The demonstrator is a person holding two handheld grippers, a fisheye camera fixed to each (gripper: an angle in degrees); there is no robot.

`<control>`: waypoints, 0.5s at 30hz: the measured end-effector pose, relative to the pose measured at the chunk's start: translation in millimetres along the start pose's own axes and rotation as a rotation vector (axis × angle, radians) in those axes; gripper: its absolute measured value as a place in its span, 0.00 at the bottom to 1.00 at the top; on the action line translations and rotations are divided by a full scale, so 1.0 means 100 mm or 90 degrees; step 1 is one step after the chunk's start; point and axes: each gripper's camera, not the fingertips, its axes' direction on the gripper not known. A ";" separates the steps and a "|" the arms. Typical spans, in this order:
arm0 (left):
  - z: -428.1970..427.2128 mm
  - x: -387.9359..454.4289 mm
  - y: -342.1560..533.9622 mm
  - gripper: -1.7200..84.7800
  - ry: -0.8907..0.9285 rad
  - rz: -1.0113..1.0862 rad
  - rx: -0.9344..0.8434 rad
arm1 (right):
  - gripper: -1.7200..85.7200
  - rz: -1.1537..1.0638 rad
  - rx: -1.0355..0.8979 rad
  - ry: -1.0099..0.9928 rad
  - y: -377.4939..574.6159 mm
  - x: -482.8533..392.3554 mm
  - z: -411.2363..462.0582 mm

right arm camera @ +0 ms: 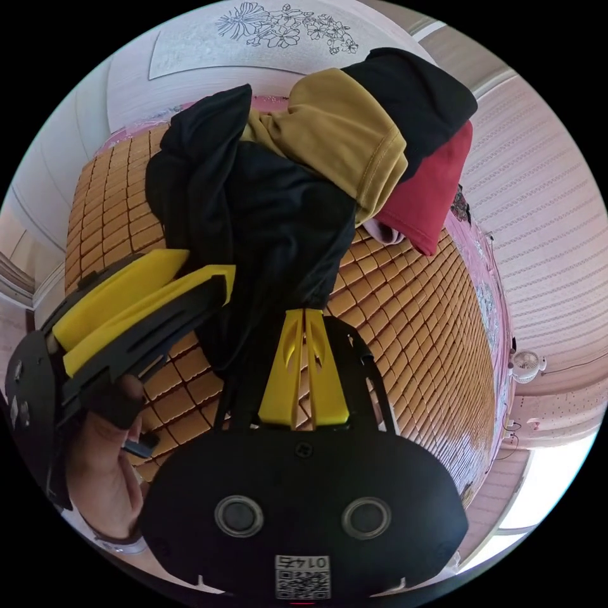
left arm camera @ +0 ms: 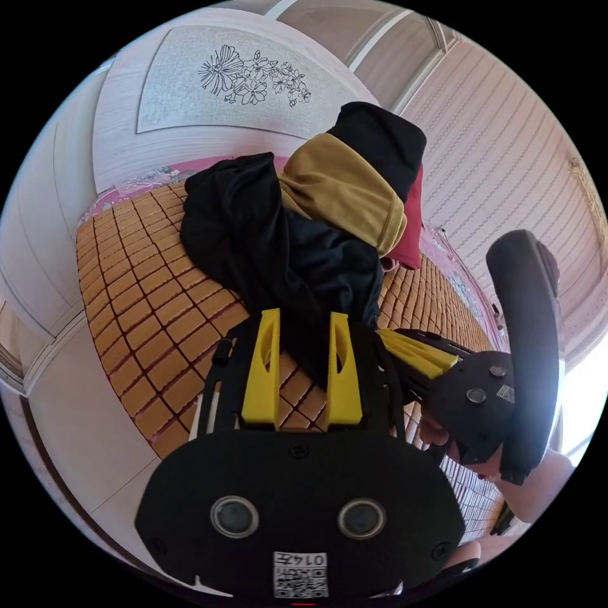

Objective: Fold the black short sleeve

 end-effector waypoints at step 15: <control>0.20 0.06 -0.29 0.13 -0.046 0.025 -0.067 | 0.01 -0.051 0.041 0.034 -0.14 -0.07 0.27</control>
